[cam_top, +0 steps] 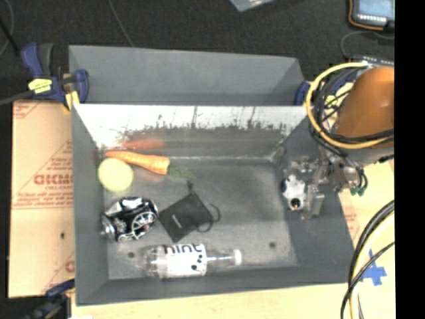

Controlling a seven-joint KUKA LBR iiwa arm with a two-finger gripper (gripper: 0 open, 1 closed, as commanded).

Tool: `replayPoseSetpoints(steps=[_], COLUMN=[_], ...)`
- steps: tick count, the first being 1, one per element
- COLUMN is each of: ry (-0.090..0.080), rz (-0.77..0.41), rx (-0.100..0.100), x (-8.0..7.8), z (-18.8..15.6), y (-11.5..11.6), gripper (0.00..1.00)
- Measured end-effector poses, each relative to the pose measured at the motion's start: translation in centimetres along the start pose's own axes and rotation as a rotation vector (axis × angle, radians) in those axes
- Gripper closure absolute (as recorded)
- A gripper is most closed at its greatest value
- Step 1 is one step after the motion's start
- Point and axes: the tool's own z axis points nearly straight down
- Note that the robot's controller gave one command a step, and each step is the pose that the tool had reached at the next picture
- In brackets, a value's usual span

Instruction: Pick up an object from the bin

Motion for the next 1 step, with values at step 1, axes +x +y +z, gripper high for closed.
replayPoseSetpoints(steps=[1], ry=[0.001], rz=[-0.031], rx=[-0.001], x=[-0.75], z=[-6.07], y=[0.01], gripper=[1.0])
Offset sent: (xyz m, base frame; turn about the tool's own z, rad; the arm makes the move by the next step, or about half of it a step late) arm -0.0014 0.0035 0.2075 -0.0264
